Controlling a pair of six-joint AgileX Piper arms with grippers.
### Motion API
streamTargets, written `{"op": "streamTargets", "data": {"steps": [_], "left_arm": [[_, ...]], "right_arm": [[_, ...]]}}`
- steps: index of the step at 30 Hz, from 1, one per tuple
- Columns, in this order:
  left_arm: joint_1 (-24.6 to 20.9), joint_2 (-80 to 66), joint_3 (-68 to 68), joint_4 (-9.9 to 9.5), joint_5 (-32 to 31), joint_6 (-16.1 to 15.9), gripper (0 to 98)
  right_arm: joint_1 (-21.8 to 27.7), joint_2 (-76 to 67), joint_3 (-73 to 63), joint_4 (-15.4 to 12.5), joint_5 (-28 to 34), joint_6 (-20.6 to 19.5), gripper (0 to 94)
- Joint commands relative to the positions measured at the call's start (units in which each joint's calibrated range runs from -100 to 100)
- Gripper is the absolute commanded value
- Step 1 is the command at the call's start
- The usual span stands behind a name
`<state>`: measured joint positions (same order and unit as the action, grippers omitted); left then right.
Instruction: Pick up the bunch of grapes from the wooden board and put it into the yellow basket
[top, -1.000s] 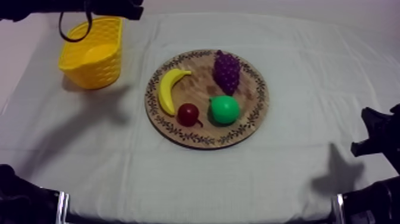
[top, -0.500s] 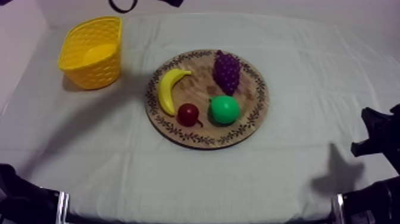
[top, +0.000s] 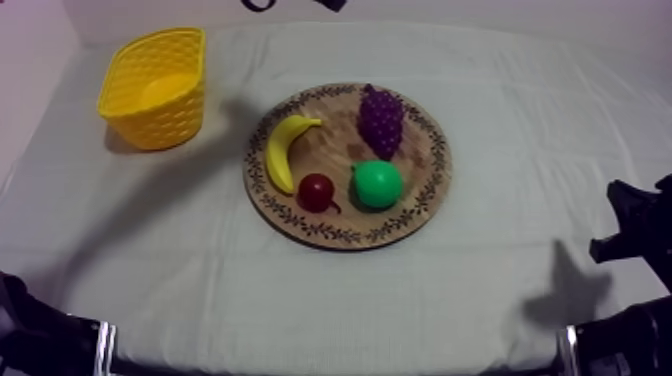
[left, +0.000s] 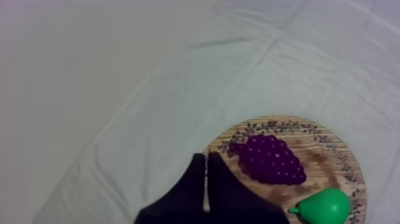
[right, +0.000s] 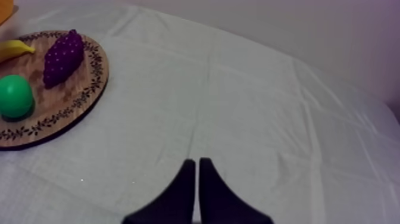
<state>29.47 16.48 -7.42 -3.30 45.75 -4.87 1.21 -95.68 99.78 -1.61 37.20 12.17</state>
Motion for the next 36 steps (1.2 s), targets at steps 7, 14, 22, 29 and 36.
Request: {"op": "streamTargets", "data": {"steps": [7, 14, 22, 29, 36], "left_arm": [[1.8, 5.6, -7.0, 0.34, 3.1, -0.9, 0.0], [2.1, 9.2, -10.0, 1.42, 4.3, -2.6, 0.0], [1.3, 12.0, -14.9, 2.48, 10.5, -5.9, 0.0], [1.2, 12.9, -16.7, 2.56, 14.3, -6.6, 0.0], [1.1, 10.4, -10.7, 1.07, 11.1, -1.8, 0.0]], "right_arm": [[0.0, 0.0, 0.0, 0.0, 0.0, 0.0, 0.5], [0.0, 0.0, 0.0, 0.0, 0.0, 0.0, 0.5], [0.0, 0.0, 0.0, 0.0, 0.0, 0.0, 0.5], [0.0, 0.0, 0.0, 0.0, 0.0, 0.0, 0.5], [0.0, 0.0, 0.0, 0.0, 0.0, 0.0, 0.5]]}}
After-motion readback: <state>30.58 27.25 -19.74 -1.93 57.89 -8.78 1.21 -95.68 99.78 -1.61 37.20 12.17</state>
